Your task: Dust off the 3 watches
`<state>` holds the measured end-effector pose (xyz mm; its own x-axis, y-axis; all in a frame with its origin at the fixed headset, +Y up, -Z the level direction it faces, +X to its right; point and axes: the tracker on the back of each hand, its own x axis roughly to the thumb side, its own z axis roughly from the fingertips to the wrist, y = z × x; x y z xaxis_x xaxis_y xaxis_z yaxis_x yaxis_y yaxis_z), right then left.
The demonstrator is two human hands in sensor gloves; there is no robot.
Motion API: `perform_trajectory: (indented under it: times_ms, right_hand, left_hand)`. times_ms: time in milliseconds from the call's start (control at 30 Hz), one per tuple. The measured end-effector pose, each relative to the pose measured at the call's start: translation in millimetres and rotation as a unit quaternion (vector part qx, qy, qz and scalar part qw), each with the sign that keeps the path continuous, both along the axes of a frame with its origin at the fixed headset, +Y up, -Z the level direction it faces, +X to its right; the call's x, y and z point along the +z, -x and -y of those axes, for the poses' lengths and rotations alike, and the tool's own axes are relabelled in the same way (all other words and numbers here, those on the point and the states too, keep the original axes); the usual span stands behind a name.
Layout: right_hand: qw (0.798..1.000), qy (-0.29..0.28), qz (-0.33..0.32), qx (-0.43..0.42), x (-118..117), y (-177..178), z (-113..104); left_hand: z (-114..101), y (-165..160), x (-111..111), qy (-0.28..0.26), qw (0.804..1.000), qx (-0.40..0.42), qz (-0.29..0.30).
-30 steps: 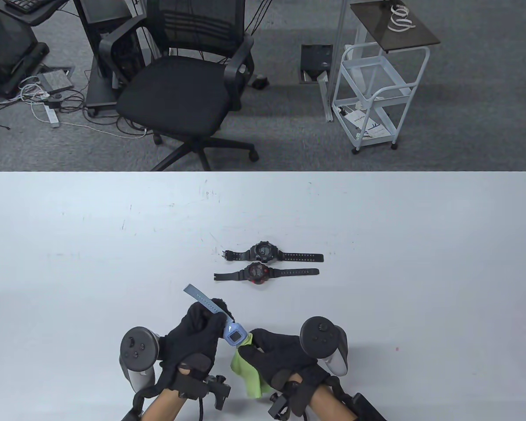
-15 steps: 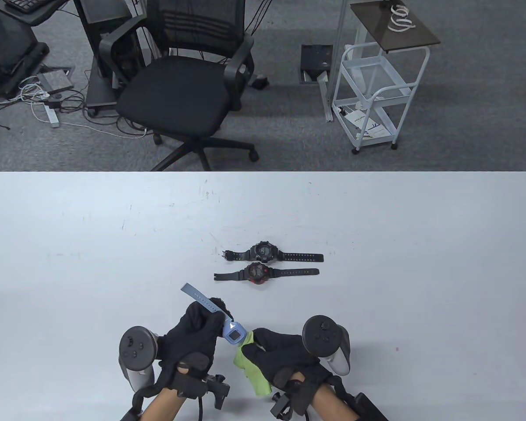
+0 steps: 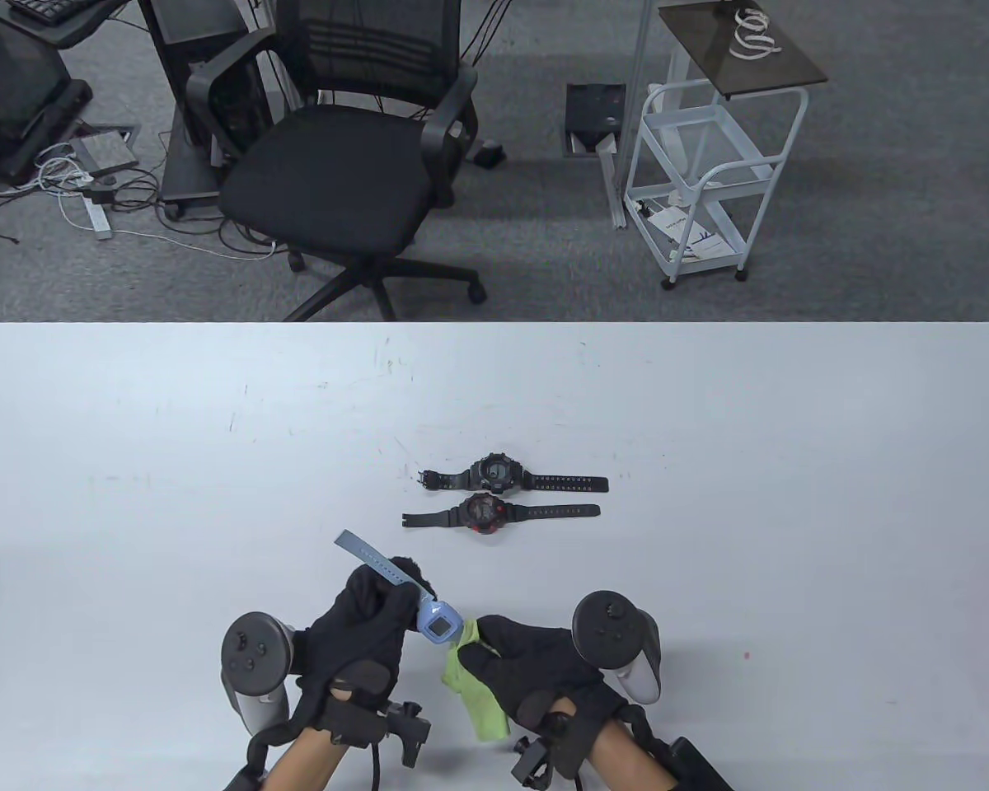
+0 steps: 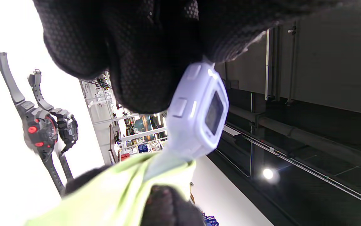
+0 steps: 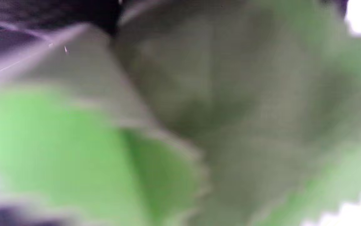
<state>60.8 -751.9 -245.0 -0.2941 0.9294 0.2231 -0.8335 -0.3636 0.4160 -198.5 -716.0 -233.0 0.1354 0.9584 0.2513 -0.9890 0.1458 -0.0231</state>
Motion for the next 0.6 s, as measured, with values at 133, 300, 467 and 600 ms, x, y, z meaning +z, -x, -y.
perform_trajectory:
  times_ms: [133, 300, 467, 600]
  right_hand:
    - [1.0, -0.005, -0.003, -0.001, 0.3, -0.2, -0.9]
    - [1.0, 0.008, -0.025, -0.01, -0.4, 0.4, -1.0]
    - [1.0, 0.004, -0.01, 0.001, -0.1, -1.3, -1.0]
    - [1.0, -0.003, -0.004, 0.013, -1.0, -2.7, -2.4]
  left_hand:
    - [-0.2, 0.3, -0.2, 0.0, 1.0, 0.002, -0.001]
    - [-0.3, 0.8, -0.5, -0.001, 1.0, 0.003, -0.002]
    - [-0.4, 1.2, -0.8, -0.002, 1.0, 0.002, -0.003]
    - [-0.6, 3.0, -1.2, -0.002, 1.0, 0.003, -0.006]
